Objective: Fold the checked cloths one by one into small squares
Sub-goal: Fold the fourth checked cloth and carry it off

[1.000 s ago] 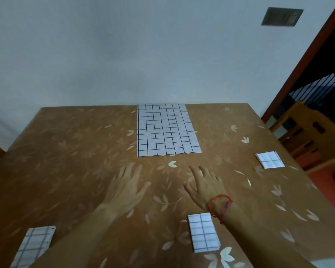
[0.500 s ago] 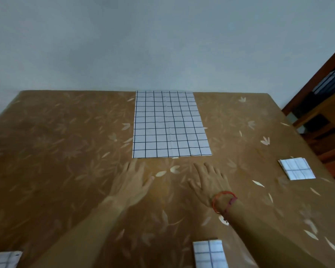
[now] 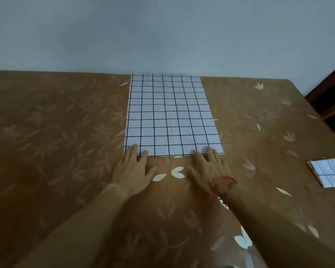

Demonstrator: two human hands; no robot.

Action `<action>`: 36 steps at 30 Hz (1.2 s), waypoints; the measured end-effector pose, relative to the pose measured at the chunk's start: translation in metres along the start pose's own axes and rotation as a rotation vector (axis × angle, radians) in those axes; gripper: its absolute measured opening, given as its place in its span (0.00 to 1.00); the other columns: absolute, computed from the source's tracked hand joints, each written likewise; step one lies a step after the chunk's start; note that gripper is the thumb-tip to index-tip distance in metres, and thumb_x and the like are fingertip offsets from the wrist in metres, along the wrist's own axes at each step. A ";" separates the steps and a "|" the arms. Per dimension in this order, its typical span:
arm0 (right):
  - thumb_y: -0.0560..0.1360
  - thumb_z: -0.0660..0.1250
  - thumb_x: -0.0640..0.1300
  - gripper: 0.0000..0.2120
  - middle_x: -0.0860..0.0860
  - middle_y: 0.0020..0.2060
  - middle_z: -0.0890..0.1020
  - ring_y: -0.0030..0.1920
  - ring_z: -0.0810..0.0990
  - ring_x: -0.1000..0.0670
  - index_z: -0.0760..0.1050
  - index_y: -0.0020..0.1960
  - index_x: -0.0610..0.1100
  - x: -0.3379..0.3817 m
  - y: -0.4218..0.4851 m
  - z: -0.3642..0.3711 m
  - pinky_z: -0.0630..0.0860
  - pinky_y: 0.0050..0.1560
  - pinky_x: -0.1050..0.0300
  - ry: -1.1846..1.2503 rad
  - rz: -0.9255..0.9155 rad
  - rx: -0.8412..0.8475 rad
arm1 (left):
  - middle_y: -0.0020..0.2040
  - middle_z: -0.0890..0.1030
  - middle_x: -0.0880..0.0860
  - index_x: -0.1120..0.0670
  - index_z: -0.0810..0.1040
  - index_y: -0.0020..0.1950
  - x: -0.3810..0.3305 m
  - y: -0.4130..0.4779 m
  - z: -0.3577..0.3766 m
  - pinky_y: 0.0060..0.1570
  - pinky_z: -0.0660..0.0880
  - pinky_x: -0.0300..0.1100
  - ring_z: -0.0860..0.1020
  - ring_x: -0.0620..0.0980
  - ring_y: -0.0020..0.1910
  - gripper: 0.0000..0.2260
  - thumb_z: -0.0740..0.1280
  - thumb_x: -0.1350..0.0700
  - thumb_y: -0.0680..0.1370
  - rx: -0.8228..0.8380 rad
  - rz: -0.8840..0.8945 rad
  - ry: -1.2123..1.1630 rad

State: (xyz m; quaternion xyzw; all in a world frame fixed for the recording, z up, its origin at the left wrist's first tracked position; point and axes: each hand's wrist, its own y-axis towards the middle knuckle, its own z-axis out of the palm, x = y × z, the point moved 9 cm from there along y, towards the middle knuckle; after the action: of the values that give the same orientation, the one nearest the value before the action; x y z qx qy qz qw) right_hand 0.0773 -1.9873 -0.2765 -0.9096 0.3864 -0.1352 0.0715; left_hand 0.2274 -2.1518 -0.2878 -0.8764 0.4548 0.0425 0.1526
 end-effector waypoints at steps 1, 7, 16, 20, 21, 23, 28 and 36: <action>0.75 0.52 0.65 0.28 0.46 0.76 0.53 0.77 0.49 0.45 0.54 0.73 0.59 -0.005 0.004 0.006 0.53 0.73 0.47 -0.019 0.006 -0.003 | 0.79 0.45 0.56 0.51 0.52 0.78 0.001 0.000 0.002 0.74 0.49 0.51 0.41 0.53 0.77 0.31 0.51 0.36 0.79 0.018 -0.010 0.004; 0.79 0.49 0.61 0.31 0.49 0.77 0.53 0.77 0.49 0.48 0.54 0.76 0.47 -0.003 0.006 0.009 0.52 0.74 0.49 -0.096 -0.009 0.021 | 0.79 0.46 0.53 0.54 0.49 0.79 -0.001 -0.002 0.004 0.74 0.47 0.48 0.43 0.50 0.77 0.32 0.50 0.38 0.80 0.014 -0.010 0.020; 0.70 0.68 0.54 0.16 0.50 0.49 0.81 0.53 0.78 0.46 0.79 0.52 0.44 0.019 -0.013 -0.011 0.71 0.55 0.51 -0.202 -0.123 -0.189 | 0.58 0.76 0.53 0.59 0.76 0.59 0.002 -0.030 -0.025 0.57 0.71 0.46 0.74 0.53 0.58 0.14 0.65 0.60 0.74 -0.238 0.083 -0.023; 0.57 0.78 0.45 0.11 0.51 0.35 0.82 0.37 0.81 0.46 0.81 0.37 0.47 0.027 -0.030 -0.034 0.75 0.43 0.54 -0.212 -0.200 -0.315 | 0.47 0.79 0.53 0.58 0.79 0.51 0.018 -0.051 -0.049 0.46 0.76 0.49 0.77 0.54 0.47 0.13 0.71 0.67 0.67 -0.367 0.122 -0.082; 0.56 0.78 0.43 0.11 0.52 0.33 0.81 0.36 0.80 0.47 0.80 0.37 0.48 0.028 -0.034 -0.039 0.74 0.43 0.54 -0.208 -0.213 -0.346 | 0.44 0.79 0.52 0.57 0.79 0.48 0.021 -0.059 -0.058 0.44 0.75 0.48 0.77 0.54 0.44 0.13 0.71 0.68 0.67 -0.397 0.128 -0.093; 0.55 0.77 0.39 0.15 0.54 0.31 0.81 0.35 0.80 0.48 0.80 0.40 0.49 0.029 -0.043 -0.046 0.73 0.43 0.54 -0.191 -0.202 -0.351 | 0.38 0.77 0.49 0.54 0.77 0.43 0.024 -0.077 -0.075 0.41 0.71 0.45 0.75 0.52 0.38 0.13 0.72 0.70 0.65 -0.443 0.138 -0.060; 0.66 0.61 0.51 0.14 0.51 0.35 0.81 0.40 0.79 0.45 0.82 0.44 0.48 0.036 -0.076 -0.061 0.72 0.45 0.51 -0.244 -0.151 -0.234 | 0.37 0.76 0.49 0.54 0.77 0.42 0.039 -0.118 -0.096 0.40 0.72 0.49 0.74 0.54 0.38 0.11 0.71 0.68 0.67 -0.472 0.119 -0.068; 0.73 0.62 0.49 0.10 0.50 0.47 0.83 0.50 0.79 0.46 0.81 0.49 0.51 0.036 -0.150 -0.065 0.73 0.50 0.55 -0.158 0.027 -0.026 | 0.38 0.77 0.48 0.52 0.76 0.41 0.052 -0.199 -0.109 0.32 0.67 0.43 0.74 0.51 0.37 0.05 0.68 0.61 0.74 -0.429 0.093 -0.118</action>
State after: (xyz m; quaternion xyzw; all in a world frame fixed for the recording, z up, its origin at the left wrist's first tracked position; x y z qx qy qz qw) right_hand 0.1836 -1.9115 -0.1722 -0.9130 0.3934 -0.0570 0.0915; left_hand 0.4118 -2.1183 -0.1495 -0.8628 0.4655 0.1966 -0.0128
